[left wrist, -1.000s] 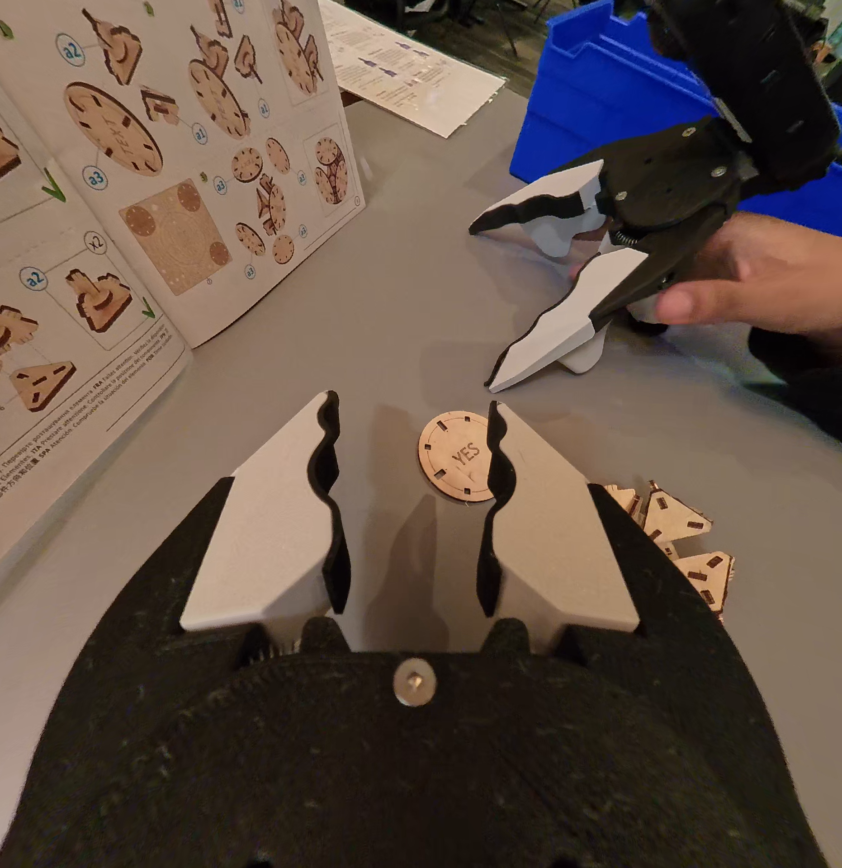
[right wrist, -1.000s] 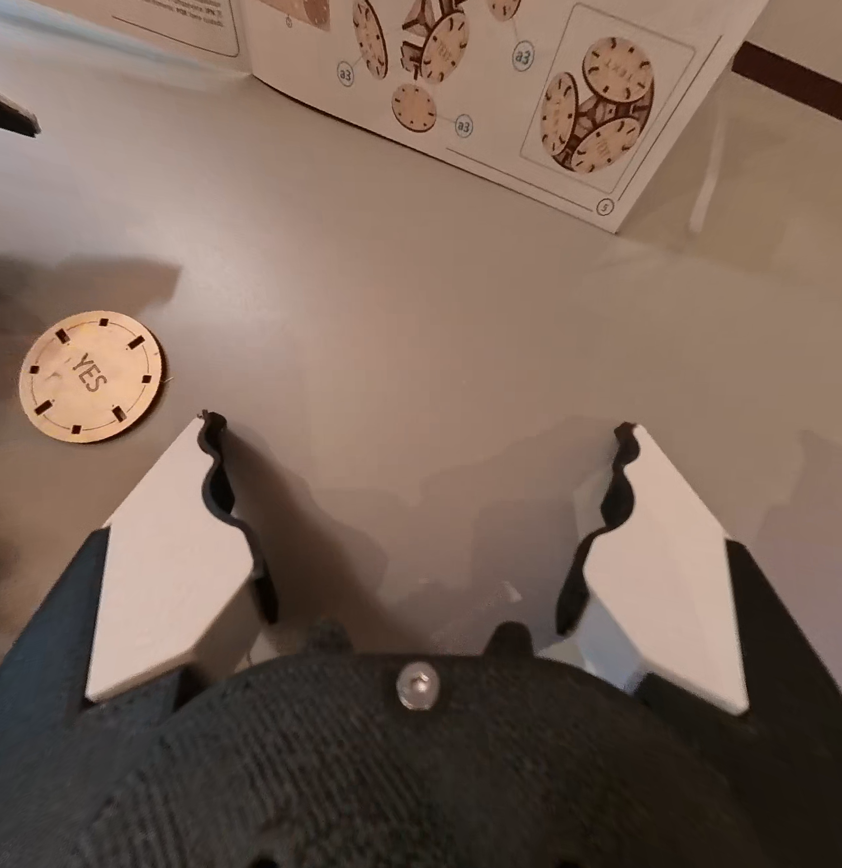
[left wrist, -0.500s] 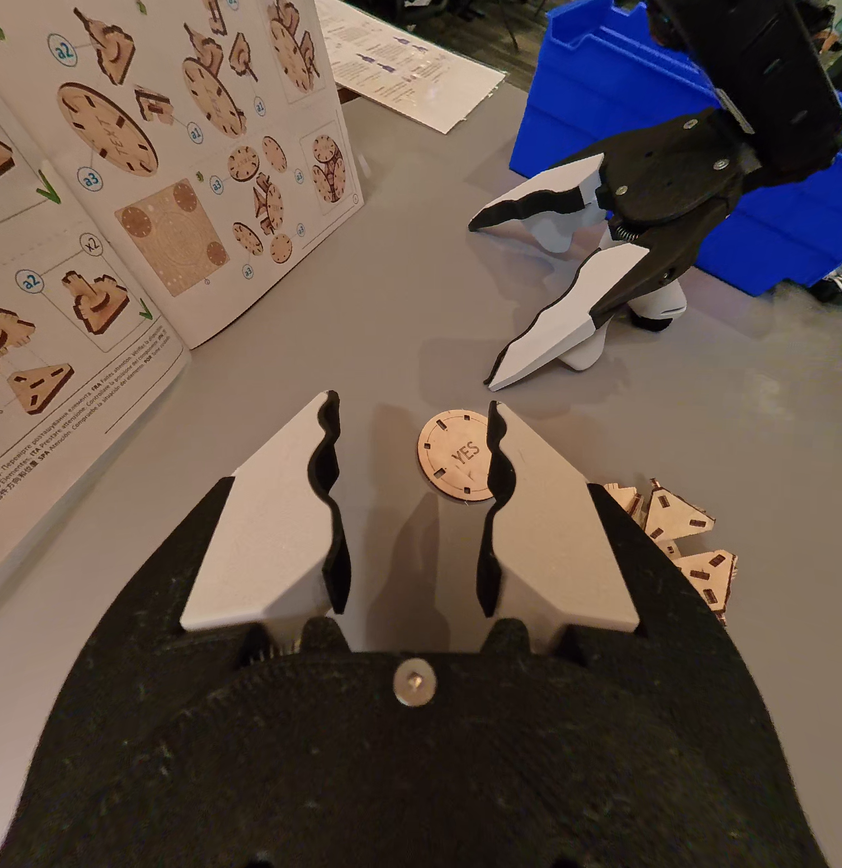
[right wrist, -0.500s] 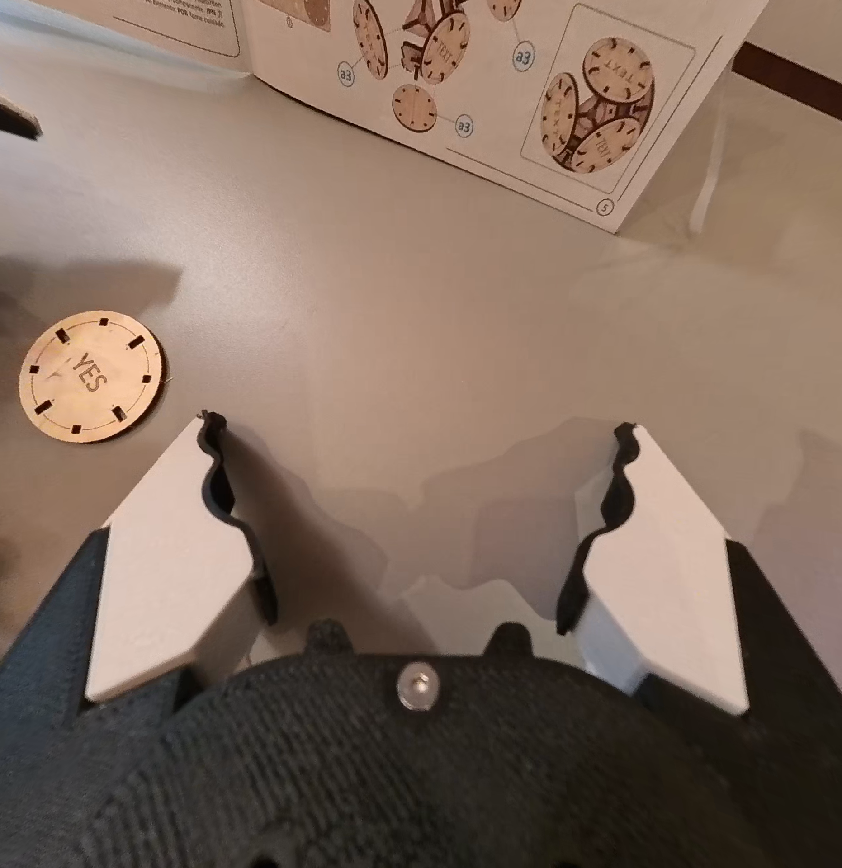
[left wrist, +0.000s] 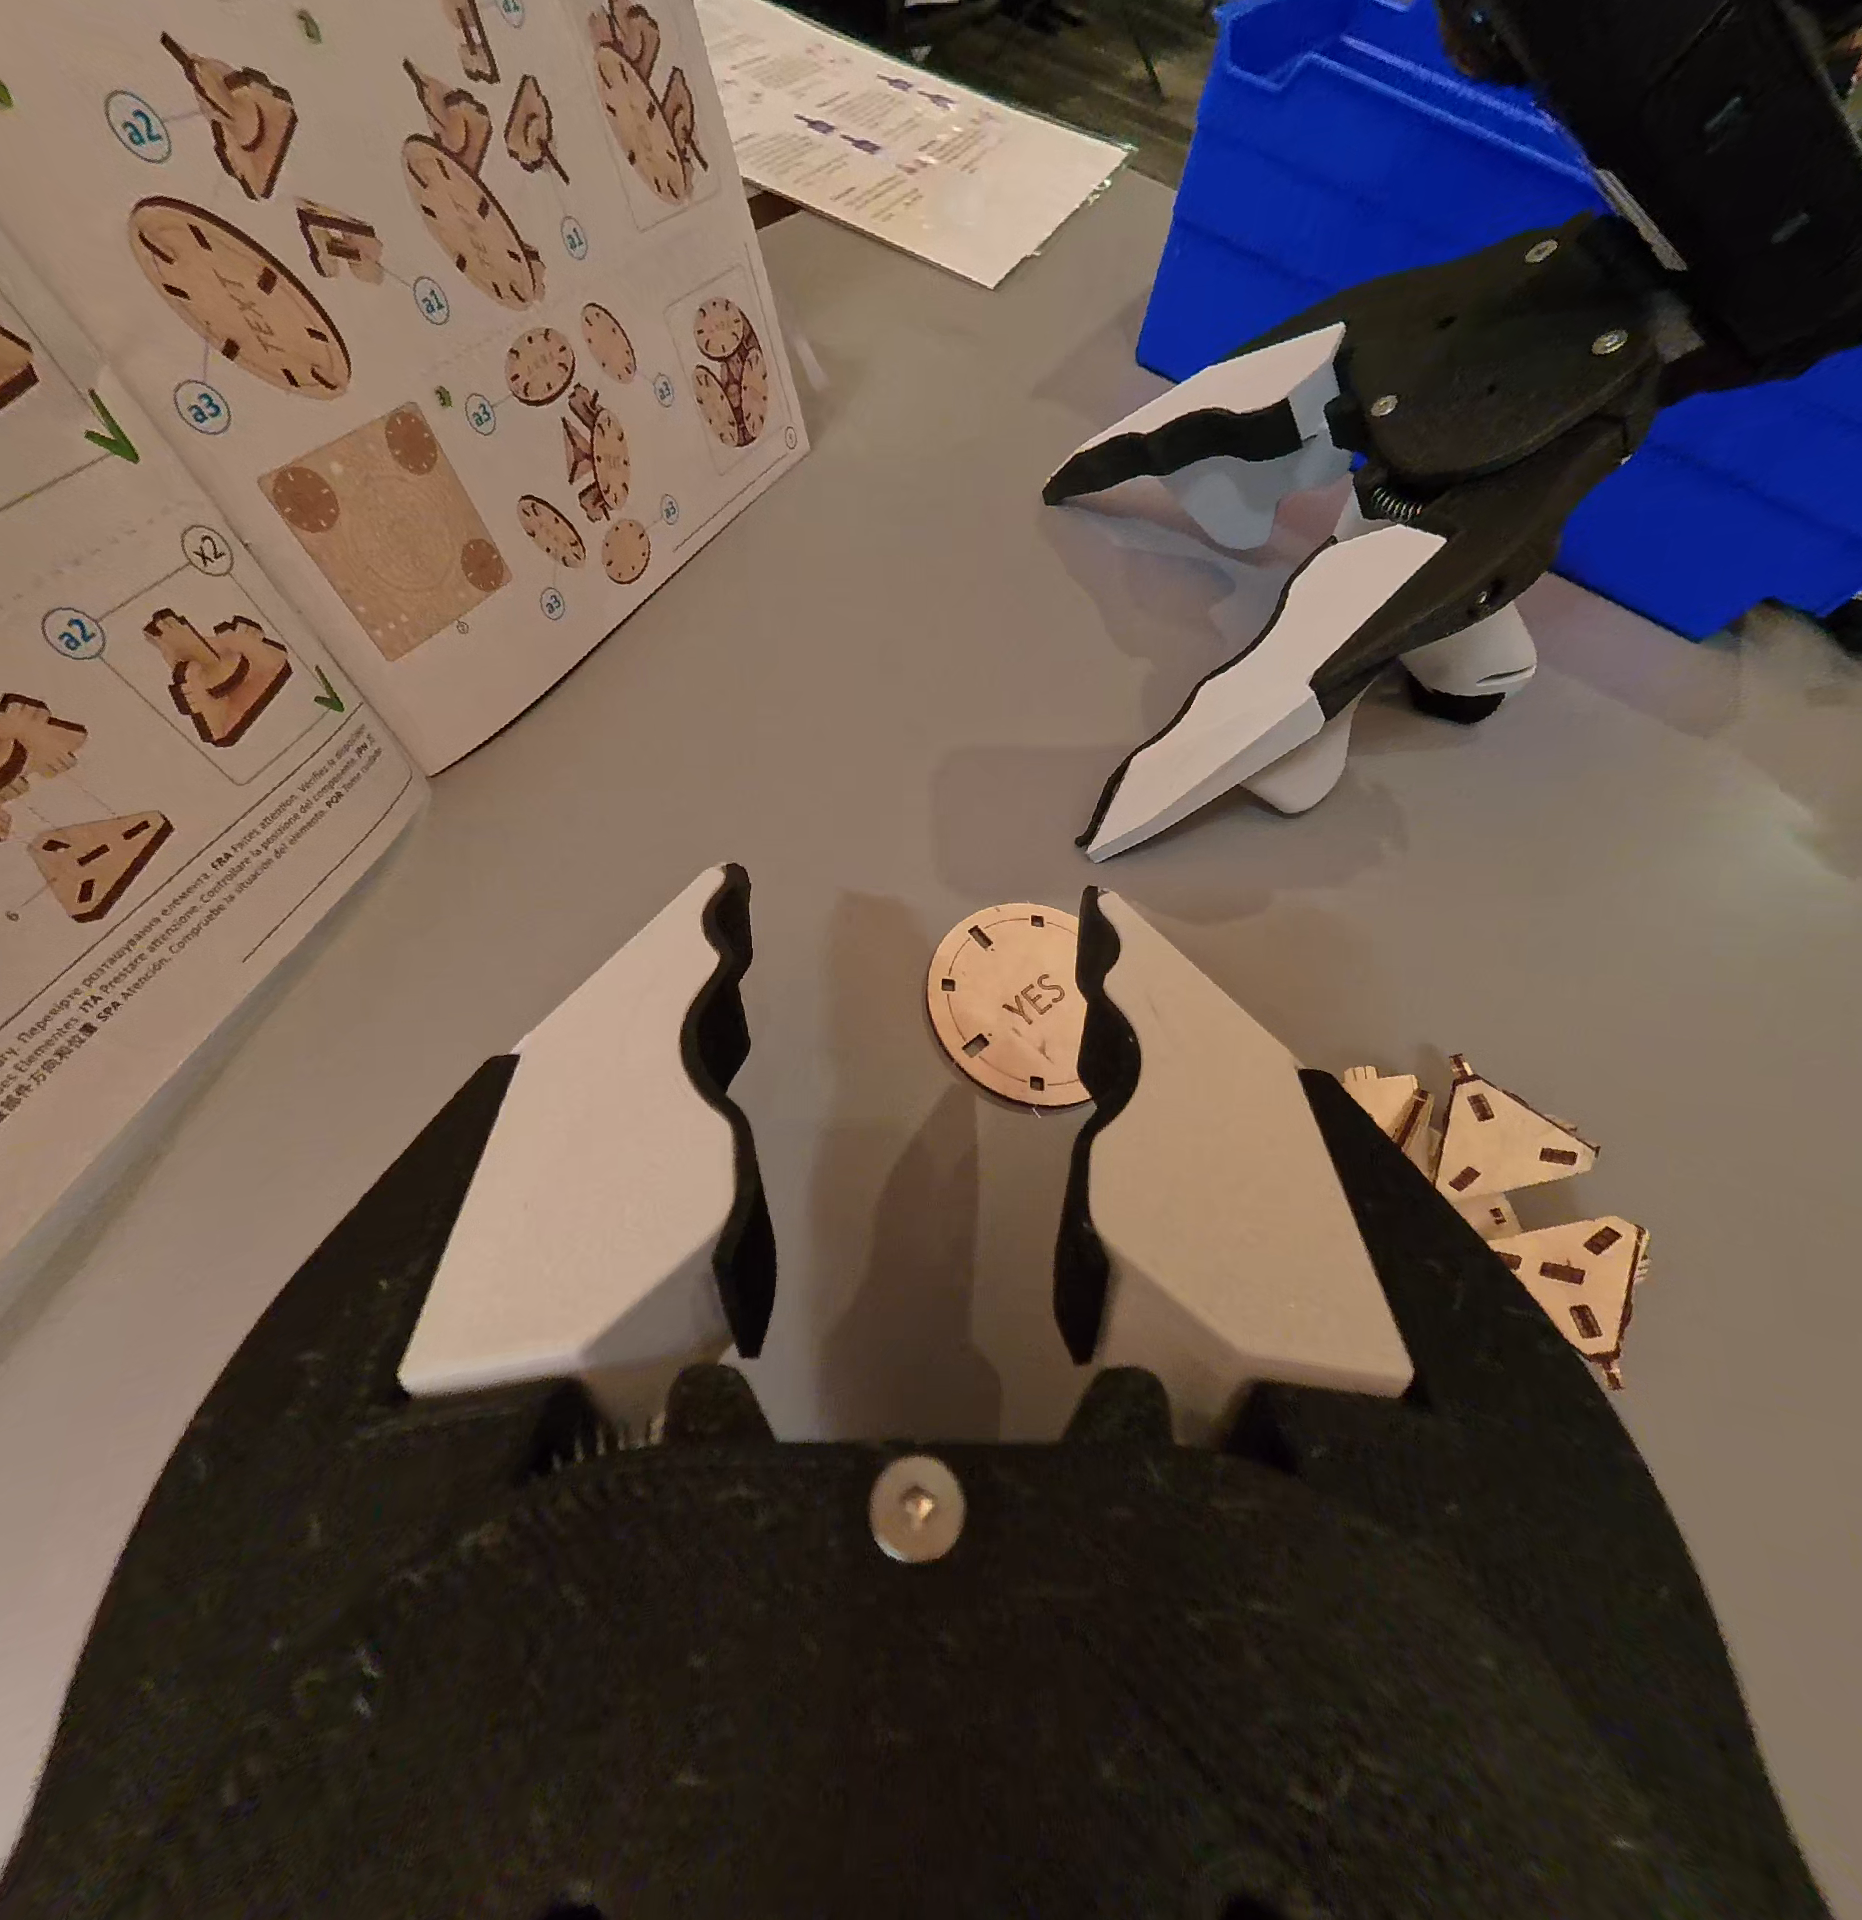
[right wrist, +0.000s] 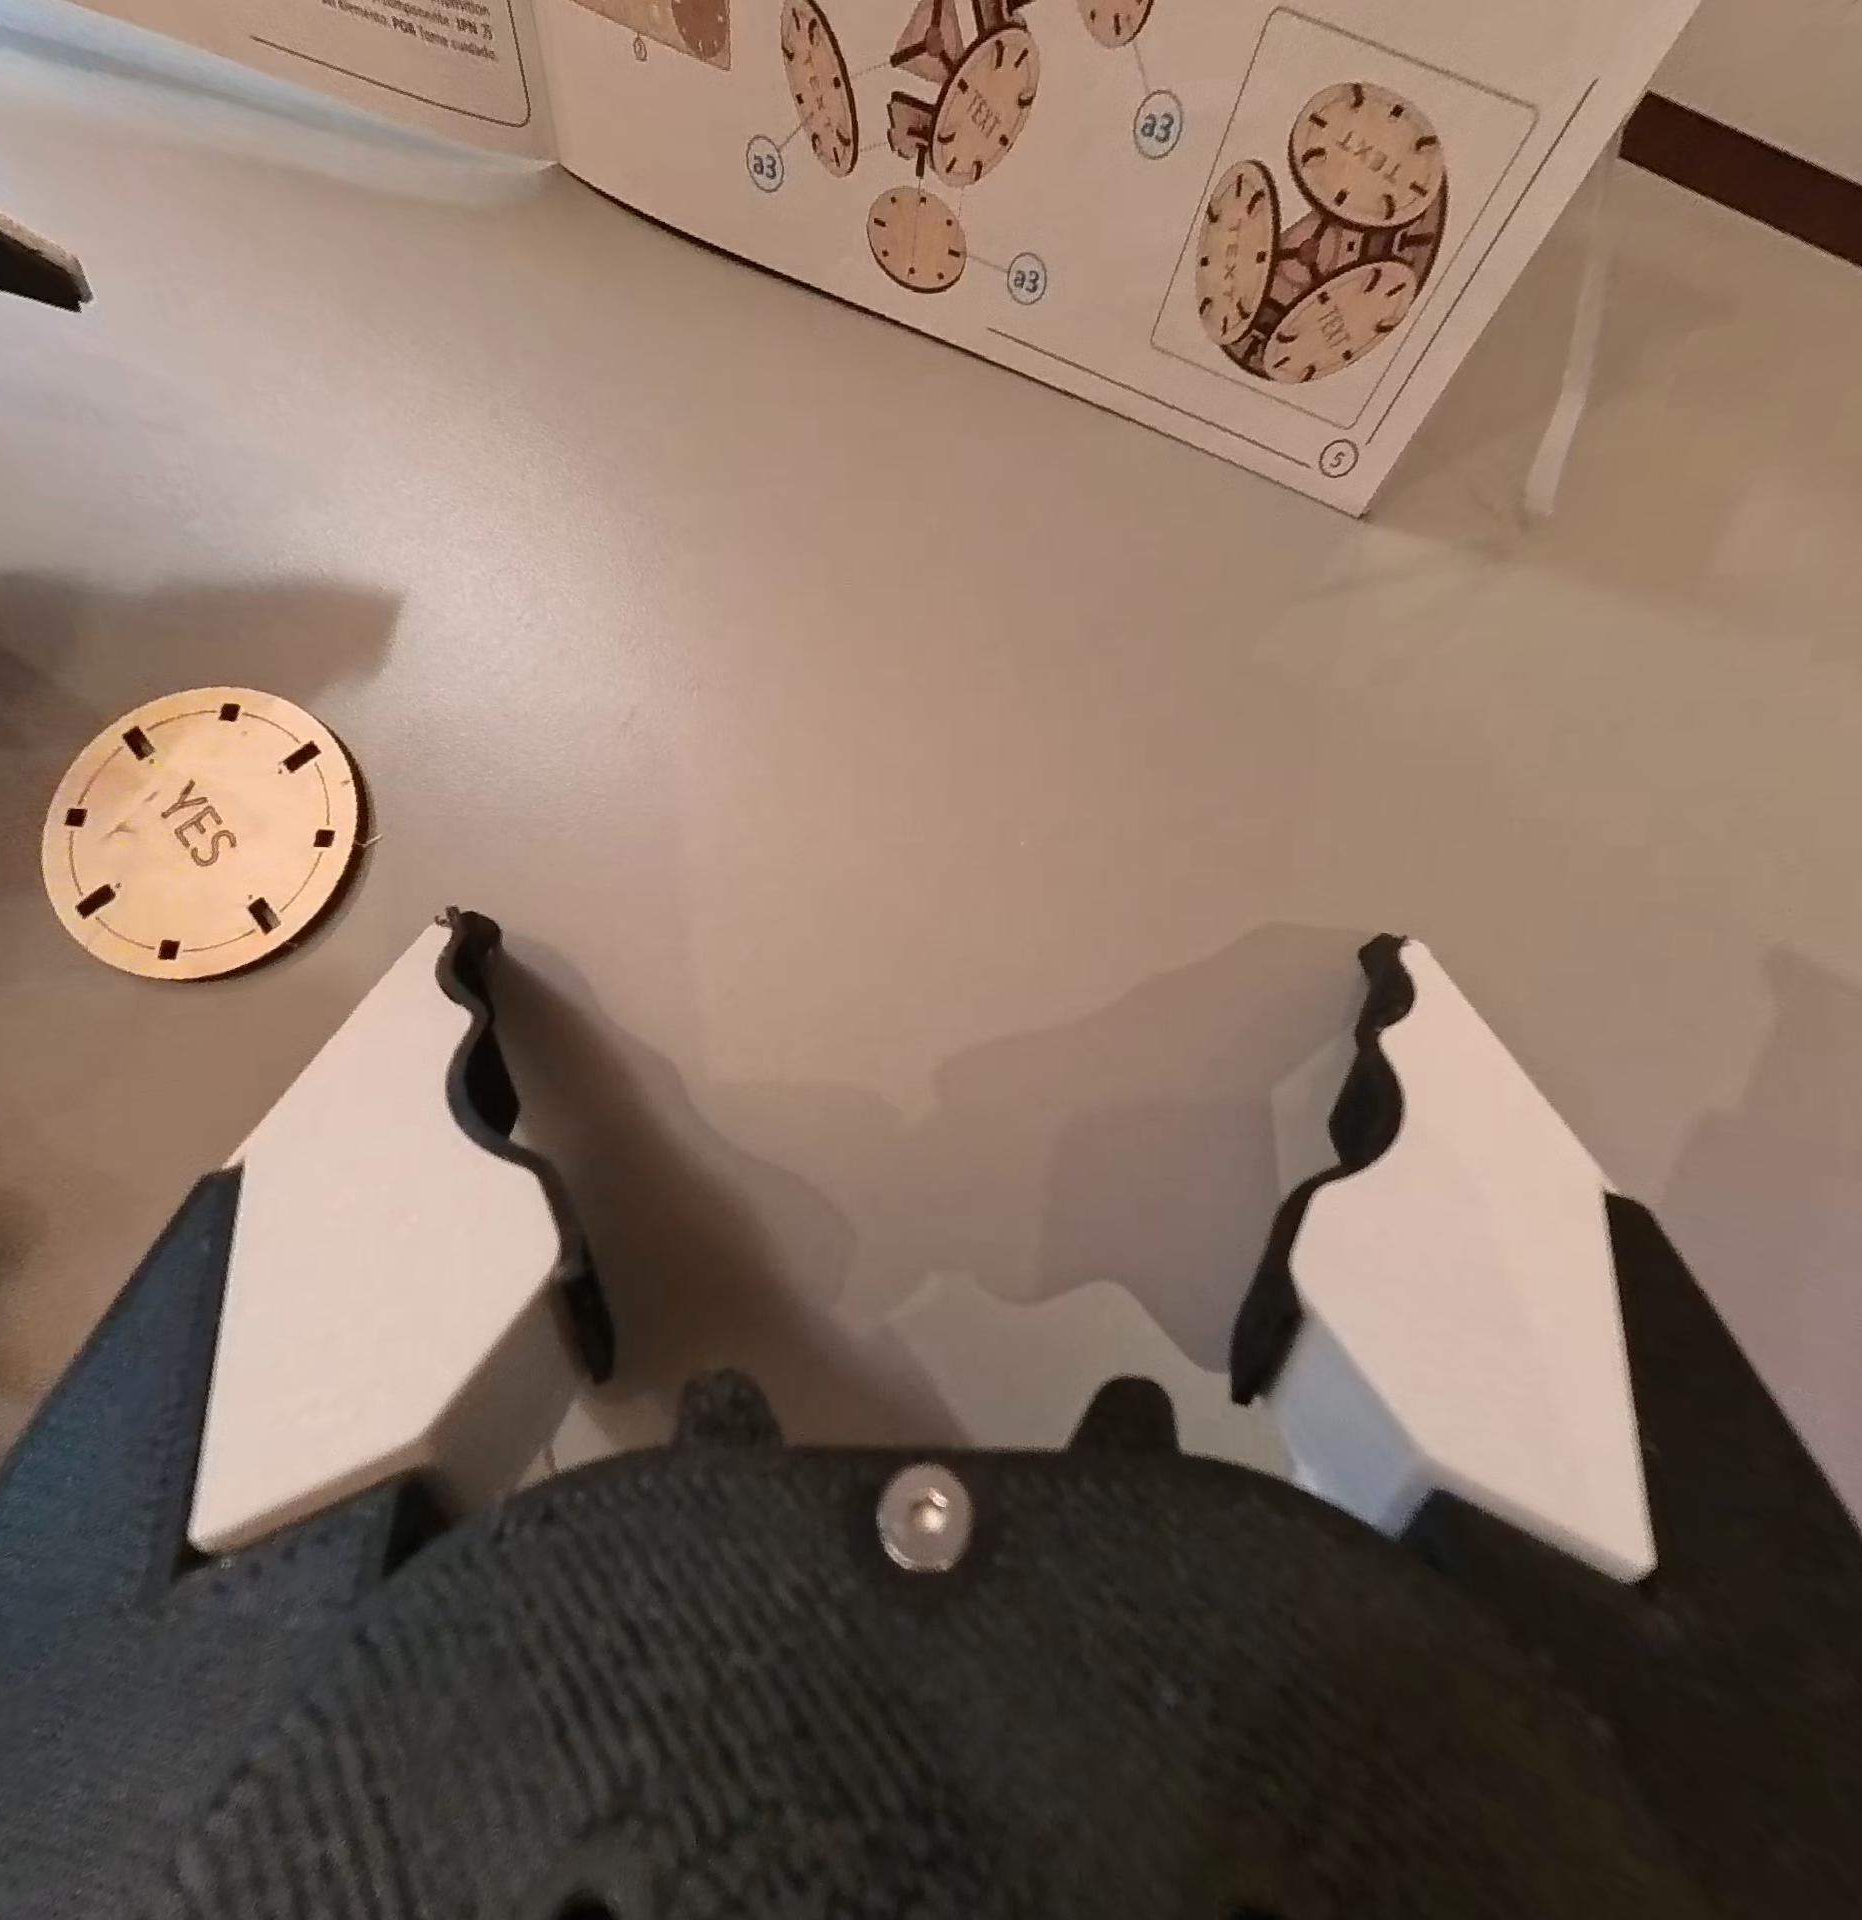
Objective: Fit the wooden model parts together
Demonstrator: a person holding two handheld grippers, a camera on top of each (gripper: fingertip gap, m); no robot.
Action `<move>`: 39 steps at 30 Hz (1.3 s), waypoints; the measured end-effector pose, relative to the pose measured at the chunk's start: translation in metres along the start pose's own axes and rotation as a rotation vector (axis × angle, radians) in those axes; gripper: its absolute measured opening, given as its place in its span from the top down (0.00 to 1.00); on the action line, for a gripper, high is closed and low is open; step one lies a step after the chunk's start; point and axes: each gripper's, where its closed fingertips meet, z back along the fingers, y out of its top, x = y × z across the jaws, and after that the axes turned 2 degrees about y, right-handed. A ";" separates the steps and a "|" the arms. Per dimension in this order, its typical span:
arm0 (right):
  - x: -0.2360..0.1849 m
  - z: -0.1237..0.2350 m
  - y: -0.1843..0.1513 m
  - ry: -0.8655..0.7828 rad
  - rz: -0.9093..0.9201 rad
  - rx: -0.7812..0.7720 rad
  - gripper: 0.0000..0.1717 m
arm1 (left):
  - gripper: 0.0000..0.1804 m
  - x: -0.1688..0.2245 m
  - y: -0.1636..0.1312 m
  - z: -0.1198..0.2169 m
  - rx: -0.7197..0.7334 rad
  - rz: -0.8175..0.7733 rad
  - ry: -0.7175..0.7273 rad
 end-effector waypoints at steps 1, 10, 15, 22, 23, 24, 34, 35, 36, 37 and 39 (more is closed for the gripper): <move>0.000 0.000 0.000 0.000 0.000 0.000 0.07 | 0.66 0.000 0.000 0.000 0.000 0.001 -0.001; 0.000 0.000 0.000 0.000 0.000 0.000 0.07 | 0.66 0.001 0.000 0.000 0.000 -0.003 -0.002; 0.000 0.000 0.000 0.000 0.000 0.000 0.07 | 0.66 0.001 0.000 0.000 0.001 0.001 -0.004; 0.000 0.000 0.000 0.000 0.000 0.000 0.07 | 0.66 0.000 -0.001 0.000 -0.004 0.003 -0.005; 0.000 0.000 0.000 0.000 0.000 0.000 0.07 | 0.66 0.000 0.000 0.000 -0.003 0.003 -0.005; 0.000 0.000 0.000 0.000 0.000 0.000 0.07 | 0.66 0.000 0.000 0.000 -0.002 0.003 -0.004; 0.000 0.000 0.000 0.000 0.000 0.000 0.07 | 0.66 0.001 0.000 0.000 -0.003 -0.005 -0.001; 0.000 0.000 0.000 0.000 0.000 0.000 0.07 | 0.66 0.001 0.000 -0.001 -0.004 -0.007 0.001; 0.000 0.000 0.000 0.000 0.000 0.000 0.07 | 0.66 0.001 0.000 -0.001 -0.005 -0.009 0.003; 0.000 0.000 0.000 0.000 0.000 0.000 0.07 | 0.66 0.001 0.000 -0.001 -0.004 -0.010 0.004; 0.000 0.000 0.000 0.000 0.000 0.000 0.07 | 0.66 0.000 0.000 0.000 0.002 -0.008 0.004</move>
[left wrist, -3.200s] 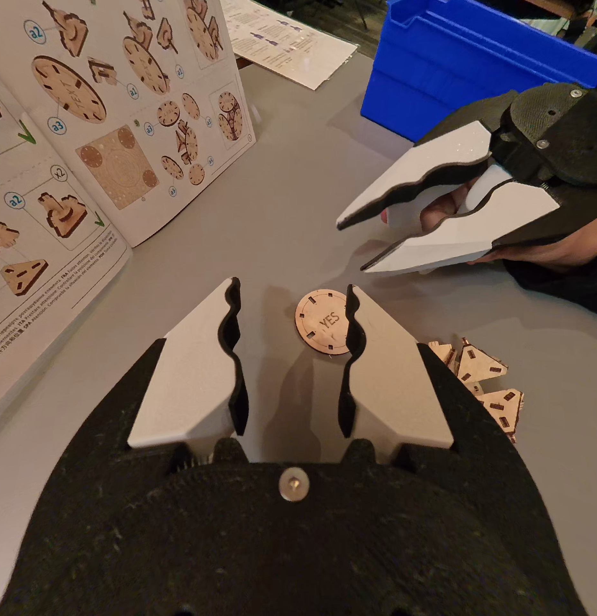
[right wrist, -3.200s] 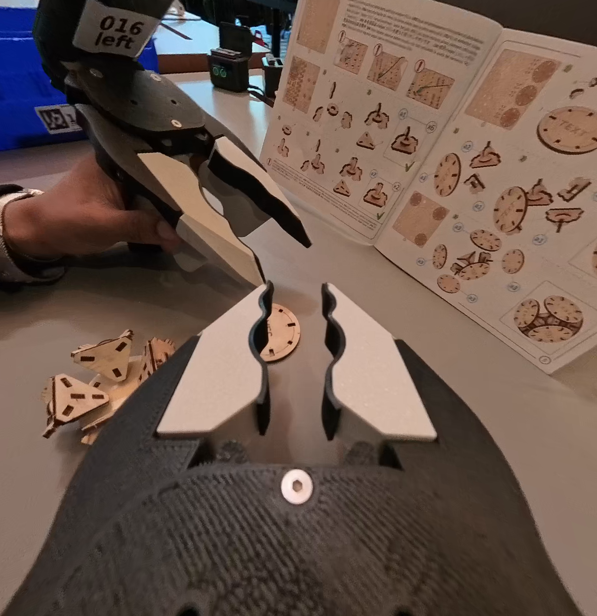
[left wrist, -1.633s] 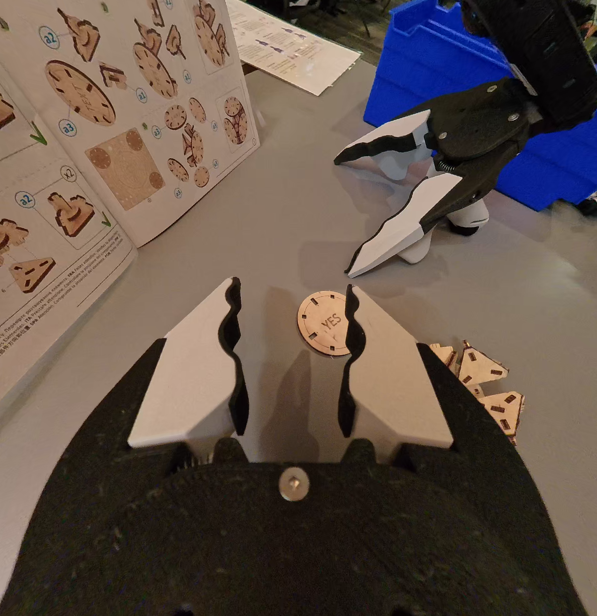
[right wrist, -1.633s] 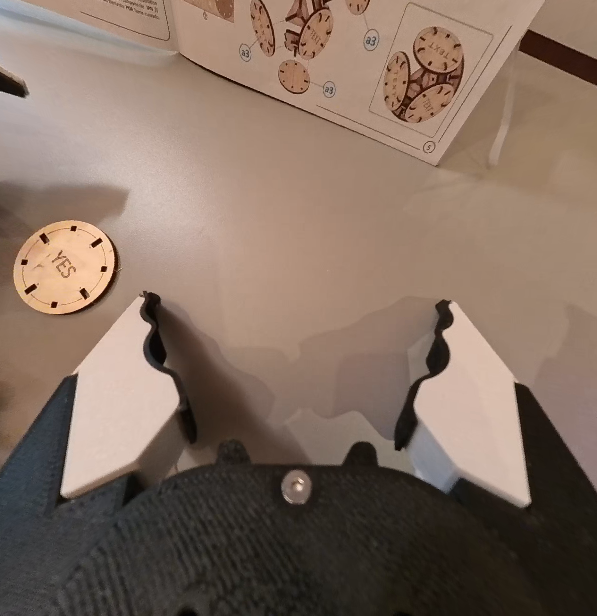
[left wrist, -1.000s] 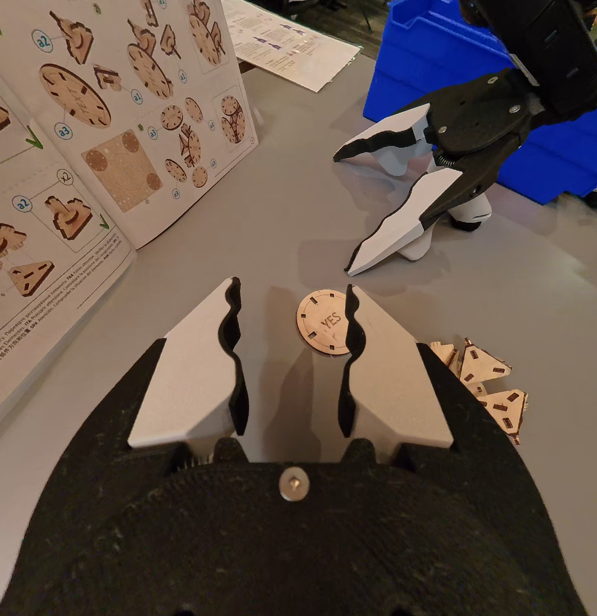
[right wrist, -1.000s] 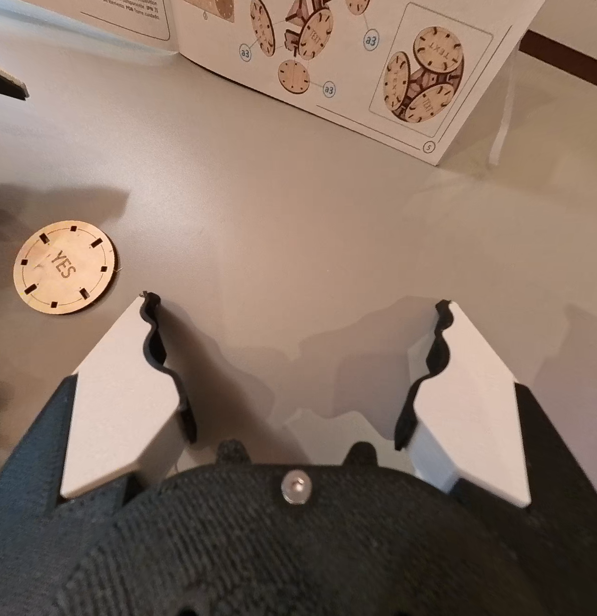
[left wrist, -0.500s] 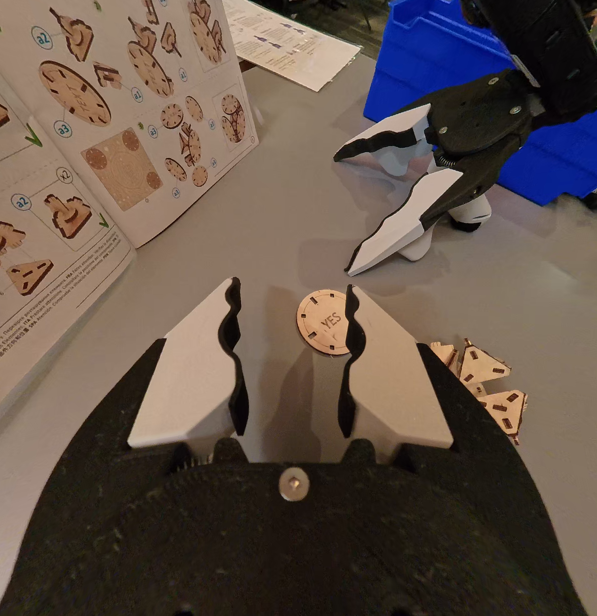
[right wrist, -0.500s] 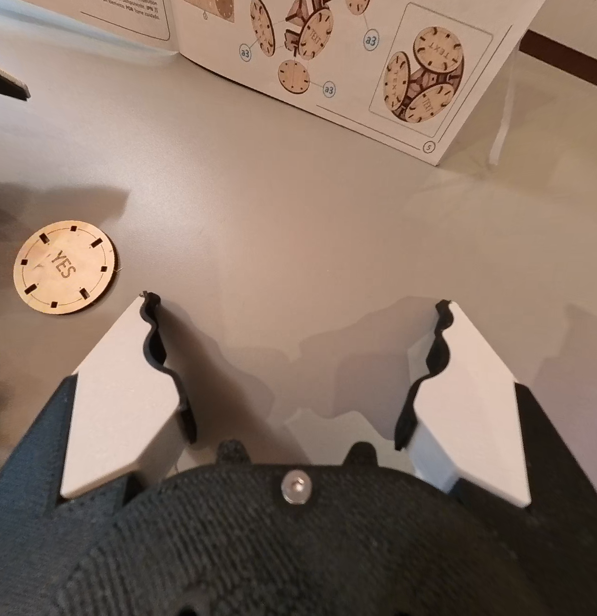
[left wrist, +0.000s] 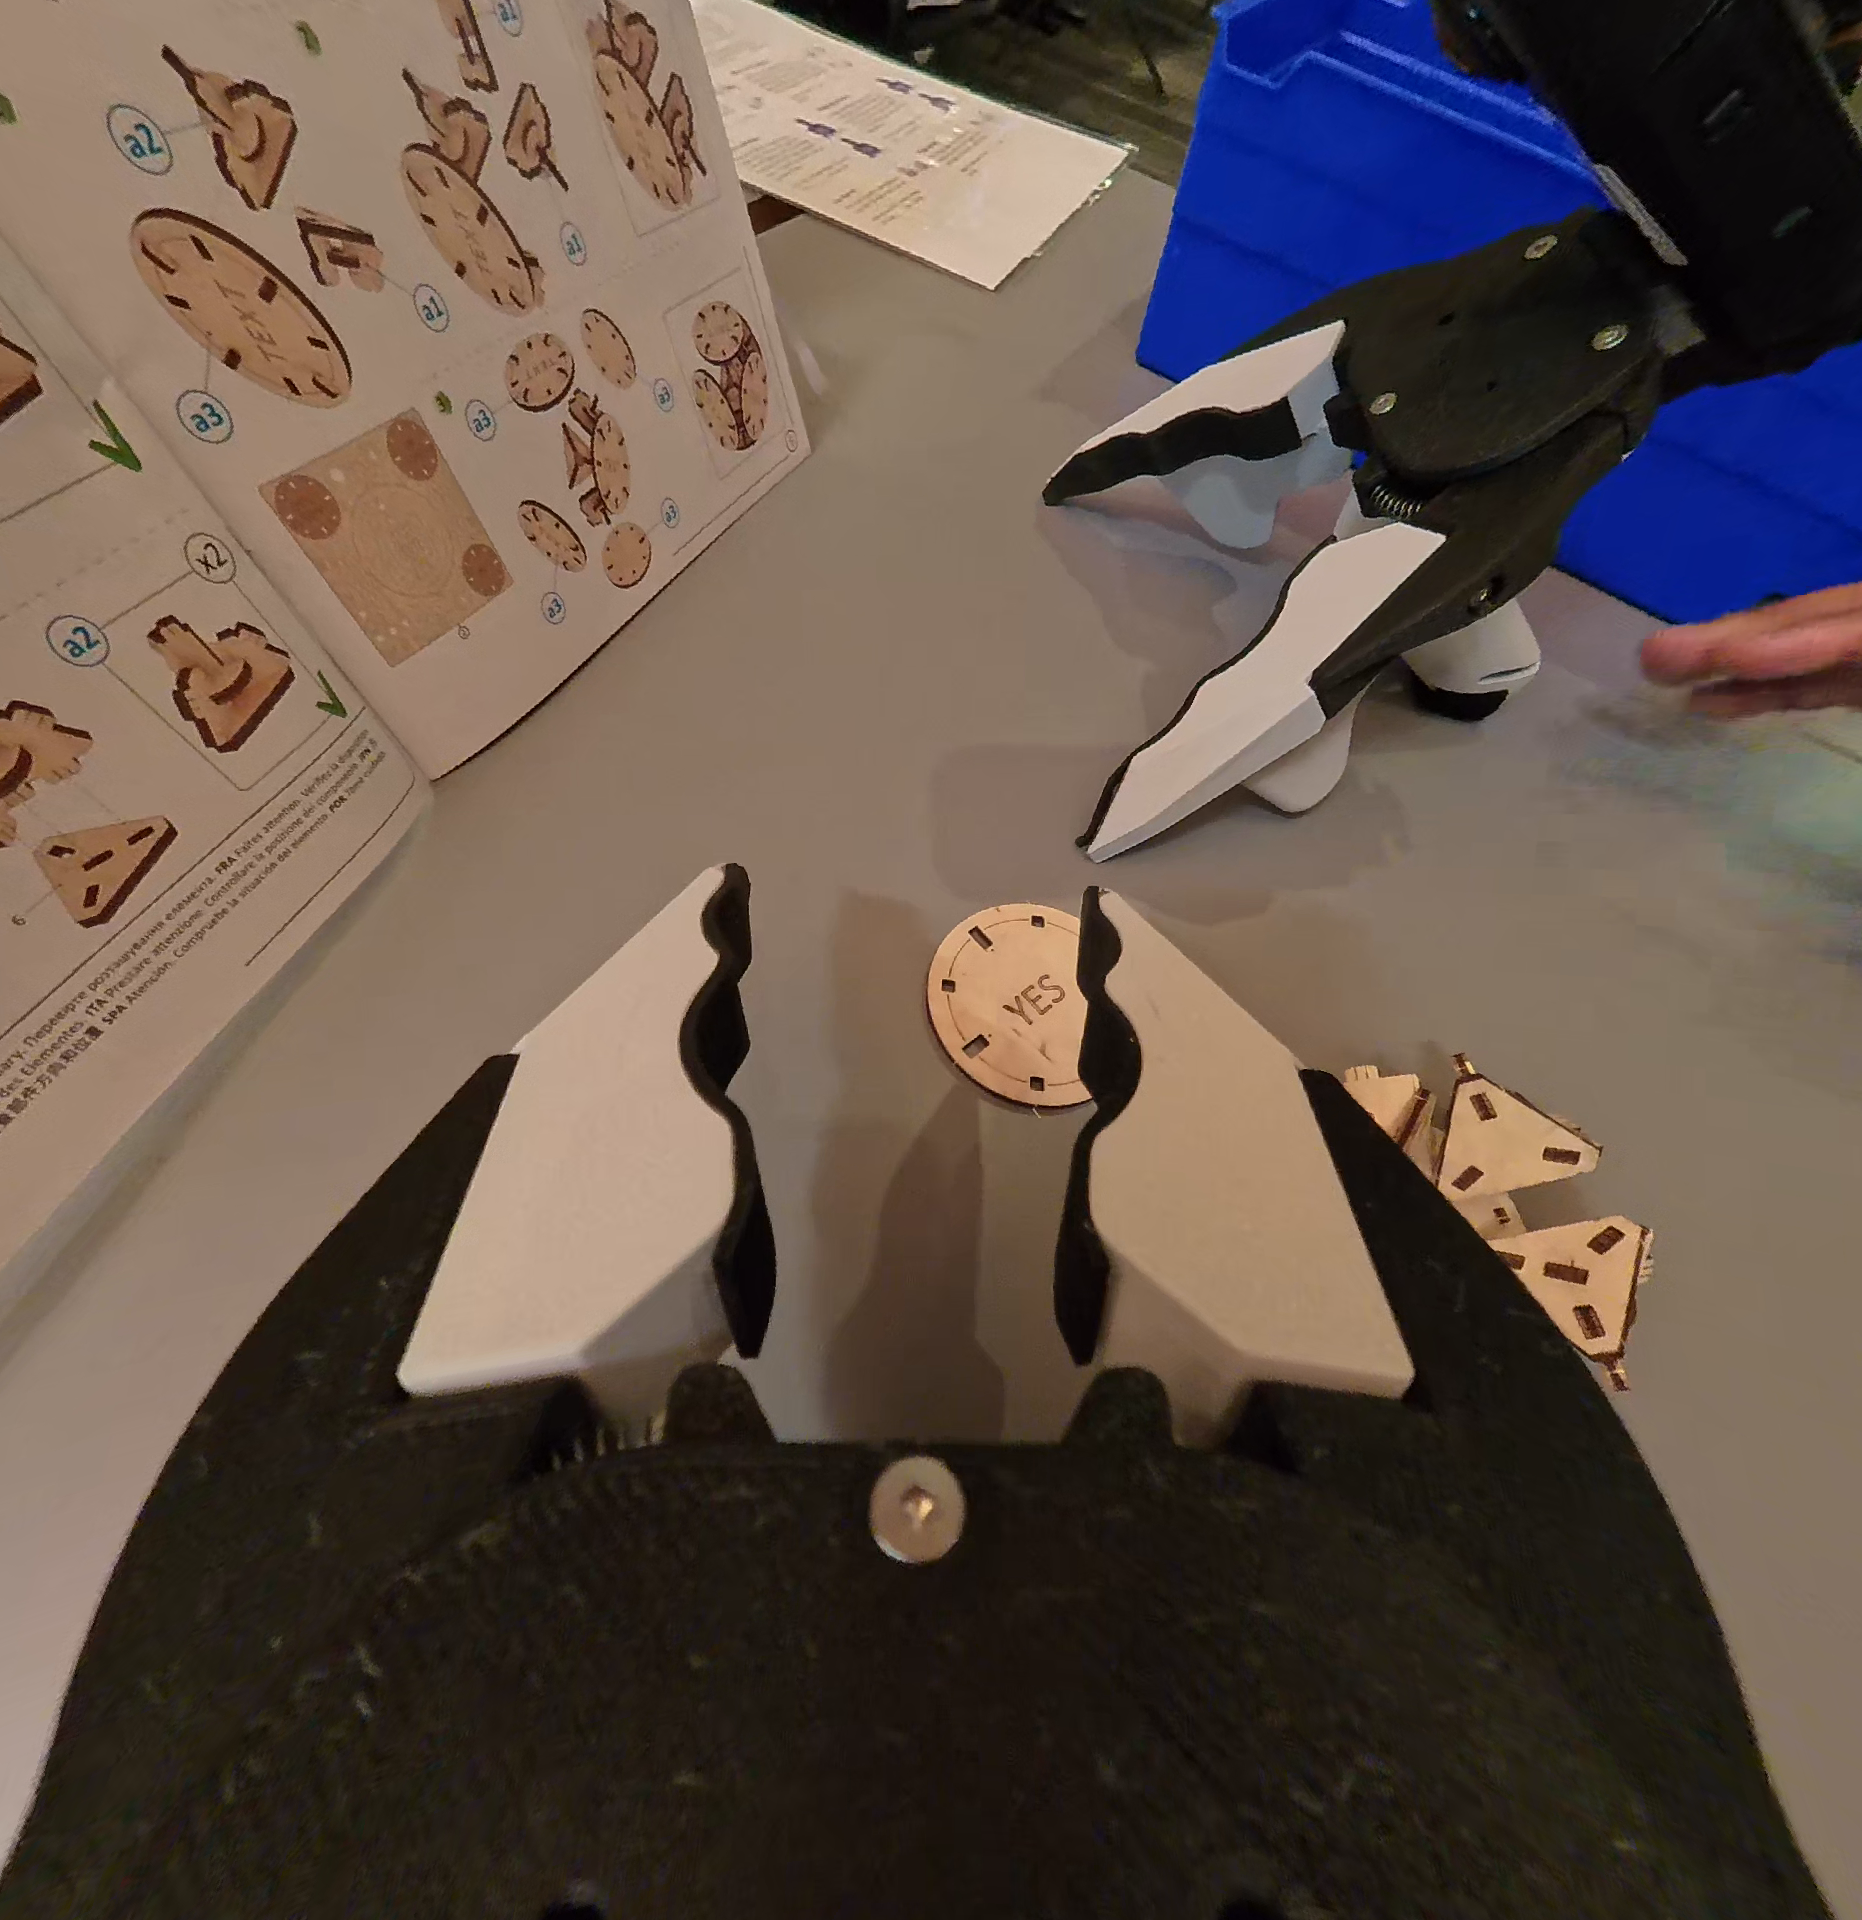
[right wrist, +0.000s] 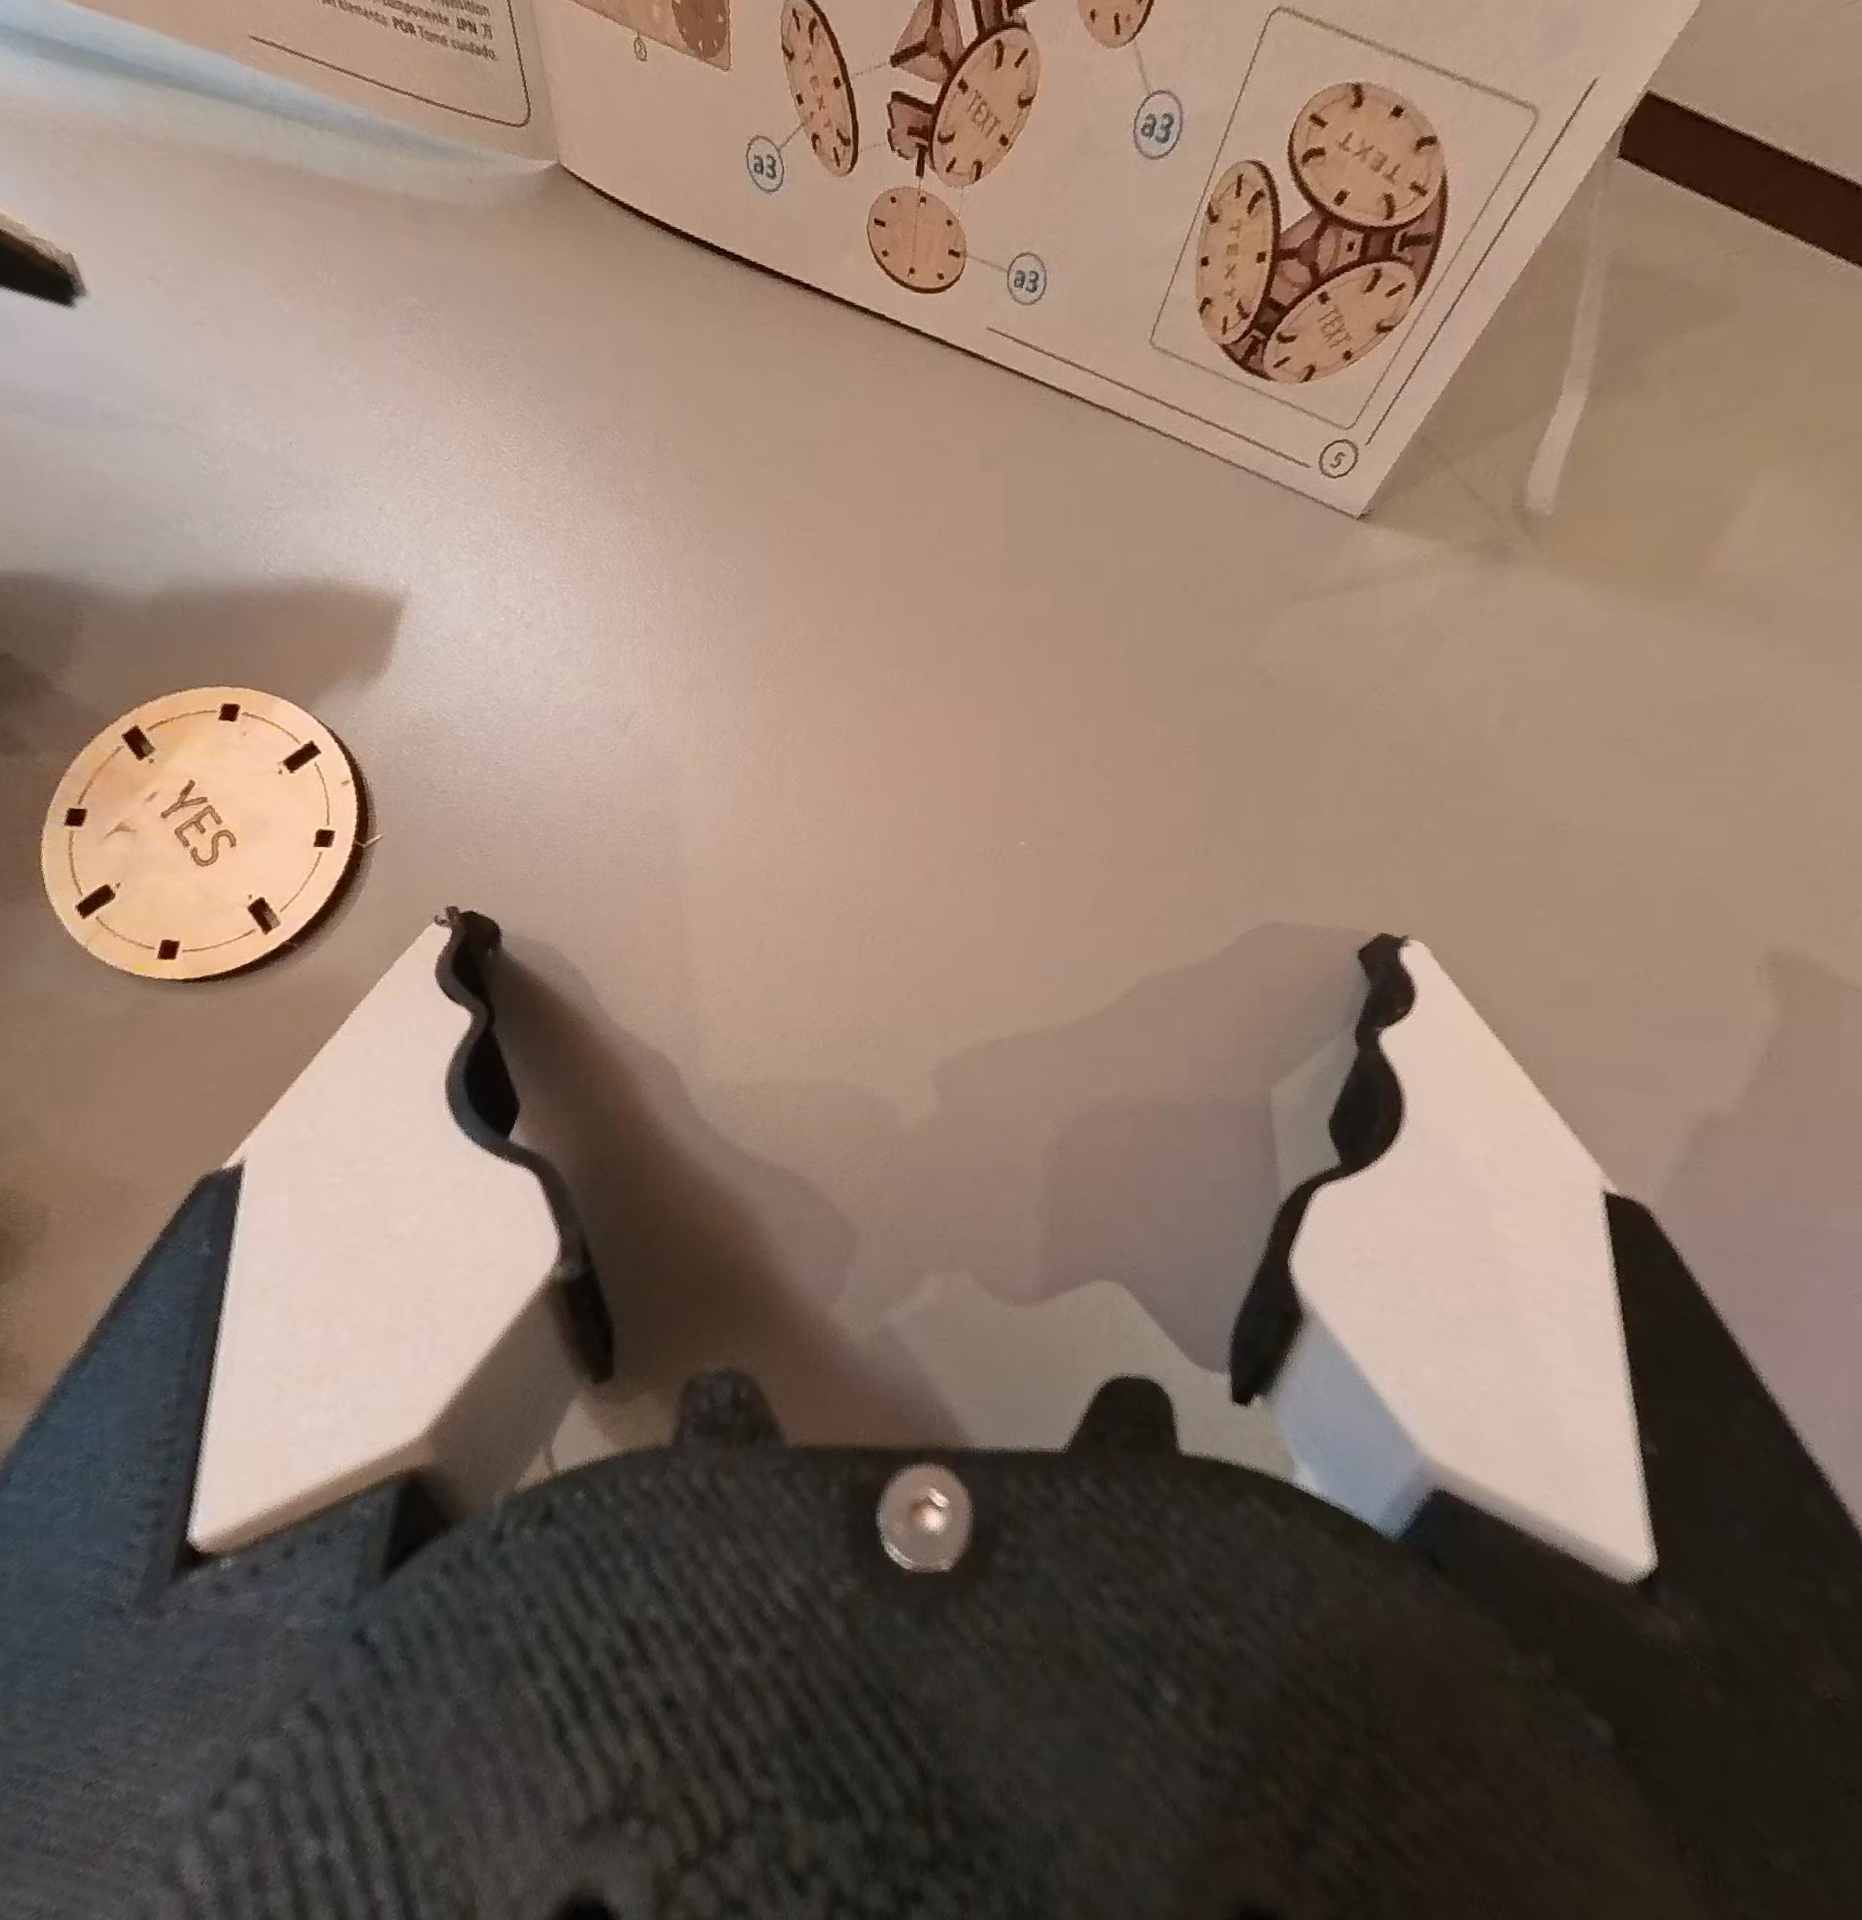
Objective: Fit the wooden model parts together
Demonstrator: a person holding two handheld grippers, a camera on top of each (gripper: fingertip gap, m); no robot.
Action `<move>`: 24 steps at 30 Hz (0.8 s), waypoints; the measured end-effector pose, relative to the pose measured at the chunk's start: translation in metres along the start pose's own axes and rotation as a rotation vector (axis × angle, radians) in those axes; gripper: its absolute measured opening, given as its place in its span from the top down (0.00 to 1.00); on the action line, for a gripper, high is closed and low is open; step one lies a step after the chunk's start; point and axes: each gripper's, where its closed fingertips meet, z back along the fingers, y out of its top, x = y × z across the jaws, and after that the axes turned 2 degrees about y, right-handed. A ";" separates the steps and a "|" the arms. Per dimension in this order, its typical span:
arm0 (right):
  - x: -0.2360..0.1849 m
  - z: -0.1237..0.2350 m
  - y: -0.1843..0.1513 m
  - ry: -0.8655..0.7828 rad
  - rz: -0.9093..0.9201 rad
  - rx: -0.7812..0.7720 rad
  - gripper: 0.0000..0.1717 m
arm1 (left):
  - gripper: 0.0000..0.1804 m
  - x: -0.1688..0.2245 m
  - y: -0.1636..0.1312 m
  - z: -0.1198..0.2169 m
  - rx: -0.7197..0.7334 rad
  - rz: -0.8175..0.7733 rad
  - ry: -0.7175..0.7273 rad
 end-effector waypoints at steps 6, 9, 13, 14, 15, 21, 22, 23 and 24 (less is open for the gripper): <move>0.000 0.000 0.000 0.000 0.000 0.000 0.07 | 0.66 0.000 0.004 0.001 0.027 -0.004 -0.007; 0.000 0.000 0.000 0.000 0.000 0.000 0.07 | 0.66 -0.001 0.004 0.001 0.026 0.000 -0.009; 0.000 -0.002 0.003 0.018 0.032 0.004 0.07 | 0.66 -0.001 0.005 0.002 0.031 0.008 -0.011; 0.000 -0.005 0.006 0.051 0.068 0.004 0.07 | 0.66 -0.002 0.005 0.001 0.030 0.009 -0.012; 0.002 -0.008 0.009 0.063 0.062 0.000 0.08 | 0.66 -0.002 0.005 0.002 0.030 0.010 -0.012; -0.009 0.001 0.017 0.106 0.089 0.067 0.26 | 0.65 -0.002 0.004 0.001 0.023 0.006 -0.001; -0.014 0.005 0.021 0.118 0.111 0.096 0.28 | 0.65 -0.003 0.003 0.001 0.021 0.005 0.001; -0.018 0.010 0.026 0.123 0.128 0.126 0.28 | 0.65 -0.003 0.003 0.001 0.019 0.004 0.004; -0.024 0.014 0.031 0.134 0.138 0.155 0.29 | 0.65 -0.003 0.003 0.000 0.016 0.004 0.007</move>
